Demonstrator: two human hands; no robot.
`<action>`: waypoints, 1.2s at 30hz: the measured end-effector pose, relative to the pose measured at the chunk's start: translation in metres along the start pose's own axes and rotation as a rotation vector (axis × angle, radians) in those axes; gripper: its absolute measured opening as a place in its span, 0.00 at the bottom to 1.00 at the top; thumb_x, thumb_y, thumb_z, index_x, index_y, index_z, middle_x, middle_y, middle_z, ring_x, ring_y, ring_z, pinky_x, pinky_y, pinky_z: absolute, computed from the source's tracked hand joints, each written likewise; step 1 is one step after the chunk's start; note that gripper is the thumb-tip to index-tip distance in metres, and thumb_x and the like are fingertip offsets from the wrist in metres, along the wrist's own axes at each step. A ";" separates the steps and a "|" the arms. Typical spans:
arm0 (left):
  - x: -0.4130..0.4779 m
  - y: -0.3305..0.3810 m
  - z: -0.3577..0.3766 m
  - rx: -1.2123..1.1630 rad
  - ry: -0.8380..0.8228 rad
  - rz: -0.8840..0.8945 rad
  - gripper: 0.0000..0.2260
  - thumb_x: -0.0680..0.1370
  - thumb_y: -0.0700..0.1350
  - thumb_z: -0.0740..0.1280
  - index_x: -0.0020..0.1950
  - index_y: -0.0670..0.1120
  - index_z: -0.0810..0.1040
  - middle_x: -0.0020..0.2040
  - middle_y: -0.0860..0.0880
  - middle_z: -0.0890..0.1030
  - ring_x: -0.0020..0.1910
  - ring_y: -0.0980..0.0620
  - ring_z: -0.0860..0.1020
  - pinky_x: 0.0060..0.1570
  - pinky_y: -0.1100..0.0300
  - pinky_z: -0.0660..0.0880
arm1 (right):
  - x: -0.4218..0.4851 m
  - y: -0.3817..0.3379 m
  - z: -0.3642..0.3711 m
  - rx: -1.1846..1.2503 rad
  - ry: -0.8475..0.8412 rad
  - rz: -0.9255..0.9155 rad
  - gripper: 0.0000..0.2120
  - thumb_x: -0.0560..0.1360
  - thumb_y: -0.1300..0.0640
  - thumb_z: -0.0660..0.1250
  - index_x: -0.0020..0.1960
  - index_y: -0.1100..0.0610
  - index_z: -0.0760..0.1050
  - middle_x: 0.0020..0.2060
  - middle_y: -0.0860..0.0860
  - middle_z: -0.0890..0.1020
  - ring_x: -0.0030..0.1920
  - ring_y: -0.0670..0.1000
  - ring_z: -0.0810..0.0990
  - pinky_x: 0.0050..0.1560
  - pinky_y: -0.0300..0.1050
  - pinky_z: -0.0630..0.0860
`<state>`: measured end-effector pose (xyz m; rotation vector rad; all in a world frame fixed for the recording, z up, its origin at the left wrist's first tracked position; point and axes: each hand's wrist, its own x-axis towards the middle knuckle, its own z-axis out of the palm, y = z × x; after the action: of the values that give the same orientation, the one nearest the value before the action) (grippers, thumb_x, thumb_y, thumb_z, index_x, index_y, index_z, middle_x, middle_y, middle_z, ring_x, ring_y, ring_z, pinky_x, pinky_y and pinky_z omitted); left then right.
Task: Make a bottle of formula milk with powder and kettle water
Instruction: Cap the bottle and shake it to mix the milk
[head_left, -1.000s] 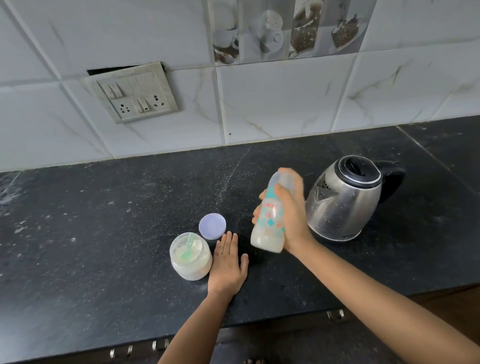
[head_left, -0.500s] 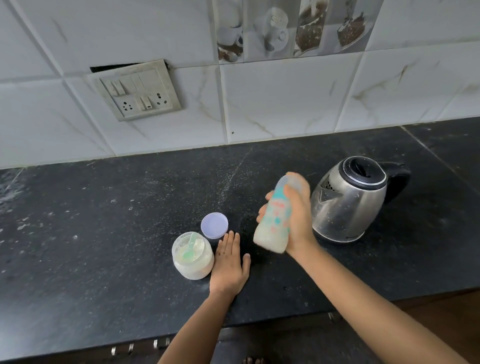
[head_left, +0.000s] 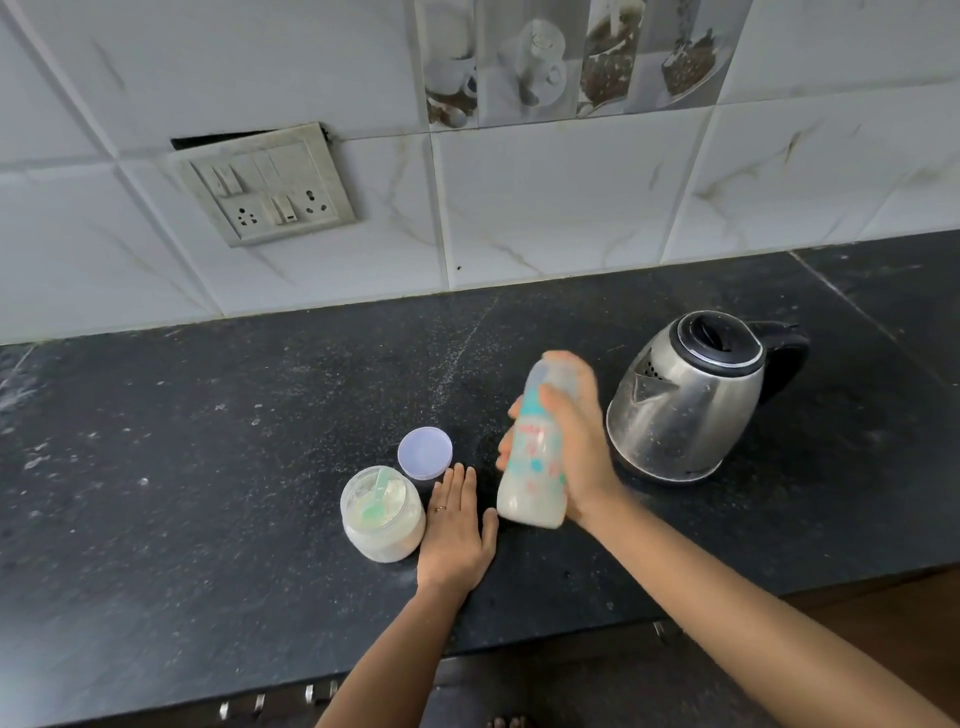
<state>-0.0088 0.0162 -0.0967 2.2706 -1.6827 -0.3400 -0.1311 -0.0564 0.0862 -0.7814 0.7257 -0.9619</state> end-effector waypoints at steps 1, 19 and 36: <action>0.000 0.000 0.000 0.006 -0.001 0.001 0.34 0.76 0.59 0.39 0.79 0.42 0.52 0.79 0.45 0.52 0.78 0.50 0.46 0.75 0.57 0.38 | -0.005 0.004 -0.002 -0.032 -0.048 -0.022 0.17 0.73 0.55 0.64 0.61 0.55 0.68 0.37 0.58 0.76 0.29 0.56 0.76 0.30 0.48 0.76; 0.000 -0.001 -0.001 0.025 -0.010 0.008 0.33 0.77 0.58 0.40 0.79 0.41 0.50 0.79 0.44 0.51 0.78 0.50 0.45 0.73 0.59 0.35 | 0.005 0.012 0.000 0.113 -0.001 0.131 0.16 0.74 0.52 0.64 0.57 0.59 0.70 0.33 0.56 0.76 0.27 0.54 0.75 0.29 0.46 0.75; 0.000 0.002 -0.002 0.000 0.009 -0.002 0.34 0.77 0.58 0.40 0.79 0.42 0.51 0.79 0.45 0.51 0.78 0.51 0.45 0.74 0.58 0.37 | 0.033 0.002 -0.005 0.005 0.069 0.029 0.12 0.76 0.51 0.63 0.48 0.60 0.69 0.29 0.53 0.74 0.24 0.52 0.74 0.29 0.41 0.73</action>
<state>-0.0095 0.0160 -0.0943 2.2712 -1.6757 -0.3295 -0.1217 -0.0870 0.0758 -0.7345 0.7918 -0.9682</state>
